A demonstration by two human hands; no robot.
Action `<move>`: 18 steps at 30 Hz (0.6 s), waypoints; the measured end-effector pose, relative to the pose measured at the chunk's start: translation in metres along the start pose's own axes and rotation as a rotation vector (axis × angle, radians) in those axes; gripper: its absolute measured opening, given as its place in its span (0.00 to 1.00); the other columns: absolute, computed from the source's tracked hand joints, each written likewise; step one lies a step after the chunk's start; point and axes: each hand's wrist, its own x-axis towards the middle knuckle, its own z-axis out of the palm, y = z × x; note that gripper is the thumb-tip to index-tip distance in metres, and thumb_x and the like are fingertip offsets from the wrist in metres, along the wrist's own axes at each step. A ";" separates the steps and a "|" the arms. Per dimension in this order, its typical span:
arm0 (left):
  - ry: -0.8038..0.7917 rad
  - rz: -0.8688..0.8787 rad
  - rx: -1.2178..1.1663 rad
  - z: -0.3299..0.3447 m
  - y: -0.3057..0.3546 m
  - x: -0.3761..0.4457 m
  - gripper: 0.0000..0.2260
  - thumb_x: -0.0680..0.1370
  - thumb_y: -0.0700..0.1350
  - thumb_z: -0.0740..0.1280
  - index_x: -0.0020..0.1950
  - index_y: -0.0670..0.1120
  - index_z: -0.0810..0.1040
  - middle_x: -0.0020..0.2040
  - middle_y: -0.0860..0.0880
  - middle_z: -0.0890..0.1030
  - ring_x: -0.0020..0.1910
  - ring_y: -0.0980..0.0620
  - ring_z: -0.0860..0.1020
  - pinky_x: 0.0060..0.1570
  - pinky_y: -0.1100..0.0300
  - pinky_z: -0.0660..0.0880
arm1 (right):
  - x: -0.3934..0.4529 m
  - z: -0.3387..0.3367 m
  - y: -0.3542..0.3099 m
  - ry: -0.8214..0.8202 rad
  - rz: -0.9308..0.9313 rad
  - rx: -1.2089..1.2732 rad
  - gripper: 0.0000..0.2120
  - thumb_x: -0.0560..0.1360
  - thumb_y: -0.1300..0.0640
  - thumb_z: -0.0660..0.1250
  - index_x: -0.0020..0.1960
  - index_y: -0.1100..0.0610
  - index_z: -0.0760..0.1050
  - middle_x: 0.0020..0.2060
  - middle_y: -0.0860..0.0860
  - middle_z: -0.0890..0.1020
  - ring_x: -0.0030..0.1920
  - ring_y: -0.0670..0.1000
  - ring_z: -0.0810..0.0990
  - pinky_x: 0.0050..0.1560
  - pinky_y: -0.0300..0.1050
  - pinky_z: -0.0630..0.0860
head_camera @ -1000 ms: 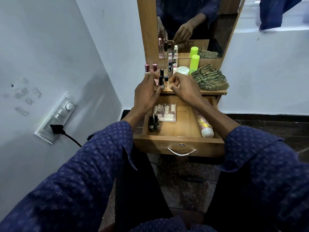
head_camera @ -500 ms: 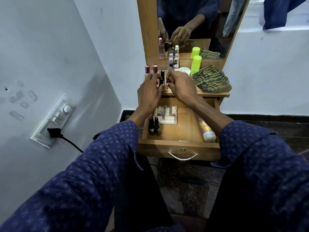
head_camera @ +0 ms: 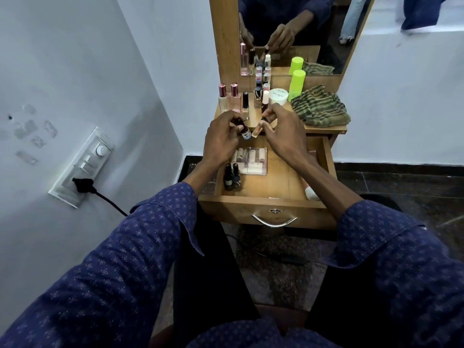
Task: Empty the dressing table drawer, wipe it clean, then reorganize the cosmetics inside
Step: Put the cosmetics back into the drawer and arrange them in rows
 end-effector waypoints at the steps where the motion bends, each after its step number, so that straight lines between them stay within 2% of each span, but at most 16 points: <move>1: -0.001 -0.012 -0.024 0.000 0.001 -0.006 0.08 0.80 0.37 0.69 0.57 0.48 0.82 0.53 0.56 0.84 0.51 0.64 0.81 0.52 0.60 0.80 | -0.007 -0.001 0.001 0.006 0.014 0.006 0.08 0.77 0.50 0.73 0.54 0.50 0.79 0.45 0.44 0.84 0.46 0.46 0.82 0.43 0.45 0.78; 4: -0.019 -0.048 -0.116 -0.001 0.002 -0.022 0.09 0.80 0.37 0.69 0.58 0.48 0.82 0.52 0.55 0.84 0.51 0.61 0.82 0.52 0.60 0.82 | -0.027 0.001 0.005 0.003 0.057 0.037 0.08 0.78 0.49 0.72 0.54 0.50 0.78 0.44 0.44 0.84 0.44 0.47 0.82 0.42 0.46 0.79; 7: -0.043 -0.067 -0.136 -0.003 0.006 -0.035 0.10 0.80 0.37 0.70 0.59 0.47 0.83 0.48 0.56 0.83 0.47 0.60 0.81 0.48 0.65 0.78 | -0.041 0.005 0.007 -0.017 0.101 0.063 0.07 0.78 0.49 0.72 0.54 0.48 0.78 0.43 0.42 0.83 0.42 0.45 0.81 0.41 0.47 0.80; 10: -0.135 -0.090 -0.137 -0.004 0.010 -0.048 0.09 0.80 0.37 0.72 0.59 0.46 0.83 0.47 0.51 0.83 0.45 0.56 0.81 0.41 0.71 0.76 | -0.056 0.010 0.009 -0.044 0.126 0.072 0.06 0.77 0.49 0.73 0.53 0.46 0.79 0.43 0.40 0.83 0.42 0.44 0.81 0.42 0.48 0.81; 12: -0.190 -0.083 -0.094 -0.008 0.007 -0.054 0.08 0.79 0.38 0.74 0.57 0.47 0.84 0.46 0.52 0.84 0.44 0.57 0.81 0.42 0.72 0.74 | -0.066 0.012 0.010 -0.082 0.124 0.072 0.06 0.76 0.49 0.73 0.52 0.47 0.79 0.42 0.40 0.83 0.43 0.43 0.82 0.43 0.50 0.82; 16: -0.295 -0.084 -0.003 -0.013 -0.002 -0.063 0.07 0.77 0.44 0.76 0.54 0.51 0.85 0.44 0.55 0.85 0.41 0.55 0.82 0.44 0.56 0.81 | -0.080 0.015 0.015 -0.182 0.093 0.020 0.07 0.75 0.49 0.75 0.51 0.48 0.82 0.41 0.41 0.84 0.40 0.43 0.82 0.44 0.49 0.82; 18: -0.330 -0.094 0.035 -0.014 -0.004 -0.068 0.06 0.77 0.45 0.77 0.53 0.51 0.85 0.42 0.56 0.85 0.40 0.55 0.83 0.45 0.52 0.82 | -0.084 0.015 0.015 -0.211 0.085 0.001 0.07 0.74 0.49 0.75 0.51 0.48 0.82 0.40 0.42 0.84 0.40 0.44 0.82 0.45 0.49 0.82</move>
